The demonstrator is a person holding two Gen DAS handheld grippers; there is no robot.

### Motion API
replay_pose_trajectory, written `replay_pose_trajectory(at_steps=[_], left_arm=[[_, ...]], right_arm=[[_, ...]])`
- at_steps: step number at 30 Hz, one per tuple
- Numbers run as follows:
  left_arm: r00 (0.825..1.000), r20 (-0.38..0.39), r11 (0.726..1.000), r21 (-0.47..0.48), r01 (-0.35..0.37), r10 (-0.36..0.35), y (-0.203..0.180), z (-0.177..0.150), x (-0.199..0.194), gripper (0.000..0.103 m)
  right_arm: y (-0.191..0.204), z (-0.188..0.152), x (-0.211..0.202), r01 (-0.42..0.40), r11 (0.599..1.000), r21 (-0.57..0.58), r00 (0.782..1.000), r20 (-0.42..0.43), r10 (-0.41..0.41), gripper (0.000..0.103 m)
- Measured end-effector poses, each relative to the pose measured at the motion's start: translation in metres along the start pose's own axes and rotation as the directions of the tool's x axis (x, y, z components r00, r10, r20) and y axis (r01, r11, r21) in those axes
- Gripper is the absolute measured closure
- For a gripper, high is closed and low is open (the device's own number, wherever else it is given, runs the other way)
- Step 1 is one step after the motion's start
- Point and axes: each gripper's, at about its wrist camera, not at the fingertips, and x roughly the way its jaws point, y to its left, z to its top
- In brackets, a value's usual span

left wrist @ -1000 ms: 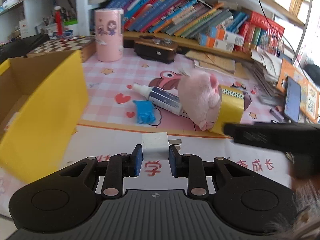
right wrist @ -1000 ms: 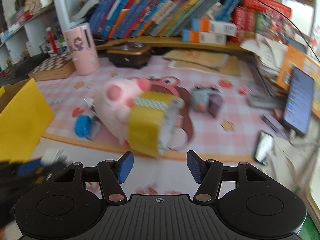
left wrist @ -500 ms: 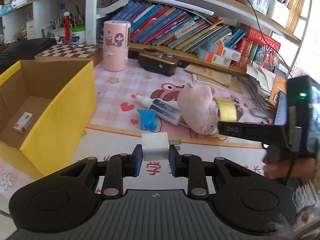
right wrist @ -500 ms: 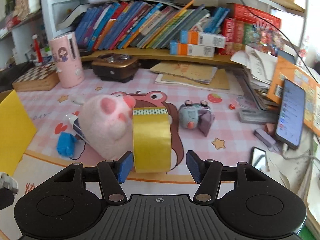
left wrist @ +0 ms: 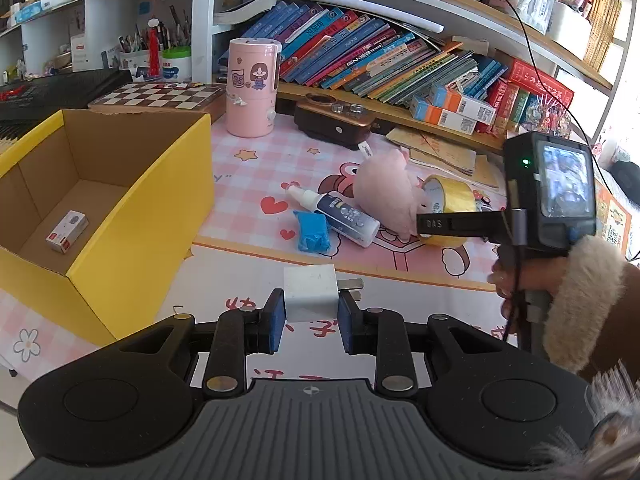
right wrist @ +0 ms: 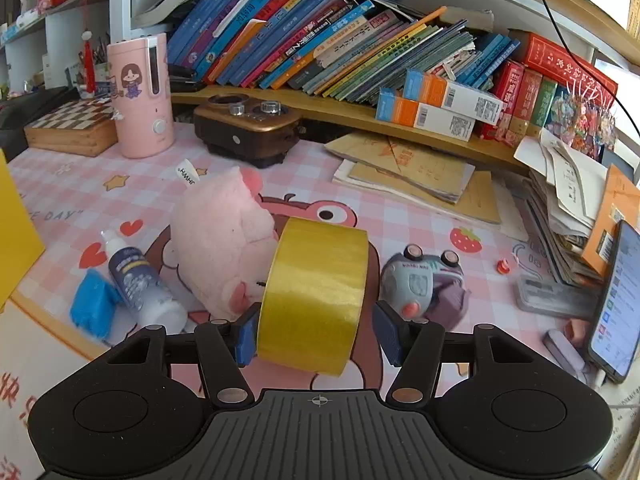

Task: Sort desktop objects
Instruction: 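Grasp the yellow tape roll with the right tool while the left tool holds the plug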

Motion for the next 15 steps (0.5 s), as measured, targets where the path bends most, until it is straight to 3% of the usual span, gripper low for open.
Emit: replay_pose_trajectory(at_steps=[3, 10, 15], left_arm=[[1.0, 0.006, 1.0, 0.005, 0.007, -0.007, -0.003, 0.0, -0.001, 0.078], [0.999, 0.027, 1.0, 0.001, 0.023, -0.023, -0.007, 0.003, -0.003, 0.078], [0.999, 0.036, 0.999, 0.02, 0.038, -0.039, -0.014, 0.003, -0.006, 0.078]], right_arm=[[-0.003, 0.0, -0.002, -0.026, 1.0, 0.01, 1.0, 0.007, 0.025, 0.061], [-0.016, -0.021, -0.04, -0.051, 0.998, 0.026, 0.999, -0.014, 0.051, 0.061], [-0.013, -0.032, -0.038, 0.008, 1.0, 0.001, 0.999, -0.041, -0.008, 0.059]])
